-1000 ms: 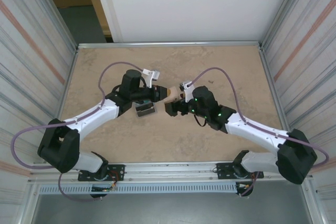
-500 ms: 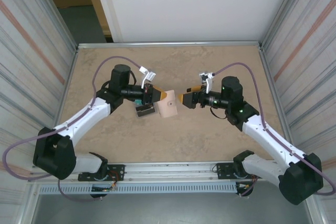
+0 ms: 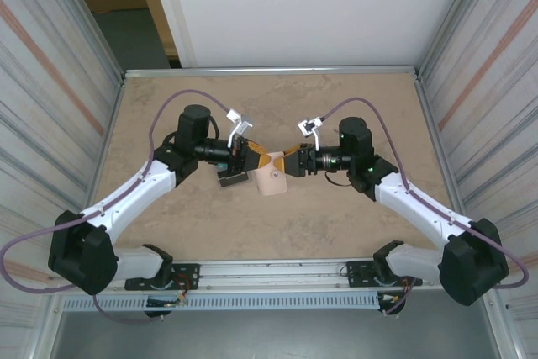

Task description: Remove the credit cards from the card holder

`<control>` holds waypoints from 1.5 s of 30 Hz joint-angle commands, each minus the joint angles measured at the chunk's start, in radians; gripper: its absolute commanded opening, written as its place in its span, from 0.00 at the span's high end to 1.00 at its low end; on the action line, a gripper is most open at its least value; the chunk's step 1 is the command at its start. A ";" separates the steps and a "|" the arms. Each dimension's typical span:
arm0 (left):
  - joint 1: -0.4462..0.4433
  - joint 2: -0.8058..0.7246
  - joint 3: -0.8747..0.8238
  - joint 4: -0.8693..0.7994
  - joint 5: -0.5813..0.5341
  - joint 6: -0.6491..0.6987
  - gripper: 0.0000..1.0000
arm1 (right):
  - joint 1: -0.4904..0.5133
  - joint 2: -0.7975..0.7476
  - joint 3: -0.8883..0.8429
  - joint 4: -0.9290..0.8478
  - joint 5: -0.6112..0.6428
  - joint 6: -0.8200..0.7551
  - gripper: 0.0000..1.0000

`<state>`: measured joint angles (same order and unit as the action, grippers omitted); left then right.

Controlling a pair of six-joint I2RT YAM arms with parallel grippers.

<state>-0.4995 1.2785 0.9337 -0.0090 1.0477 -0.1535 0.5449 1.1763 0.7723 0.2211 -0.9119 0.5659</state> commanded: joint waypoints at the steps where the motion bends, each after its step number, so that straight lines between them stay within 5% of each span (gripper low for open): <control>1: -0.004 -0.040 0.017 0.047 0.023 0.008 1.00 | 0.015 0.018 0.043 0.044 -0.049 -0.004 0.47; 10: -0.003 -0.049 0.019 0.081 -0.015 -0.029 1.00 | 0.015 0.020 0.046 0.031 -0.038 -0.018 0.92; 12: -0.002 -0.056 0.015 0.081 -0.035 -0.035 0.84 | 0.011 0.003 0.044 0.008 -0.005 -0.032 1.00; 16: 0.002 -0.078 -0.003 0.077 -0.073 -0.044 0.52 | -0.021 -0.042 0.018 0.005 0.050 -0.027 1.00; 22: 0.006 -0.126 -0.112 0.147 -0.156 -0.115 0.24 | -0.076 -0.100 -0.007 0.027 0.055 -0.007 1.00; 28: -0.030 -0.141 -0.252 0.355 -0.171 -0.268 0.22 | -0.099 -0.121 0.004 0.014 0.042 -0.008 1.00; 45: -0.100 -0.034 -0.191 0.408 -0.144 -0.262 0.28 | -0.088 -0.100 -0.002 0.050 0.005 0.019 1.00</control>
<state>-0.5972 1.2339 0.7025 0.3431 0.8757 -0.4034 0.4503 1.0786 0.7750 0.2329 -0.8684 0.5686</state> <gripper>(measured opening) 0.733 0.111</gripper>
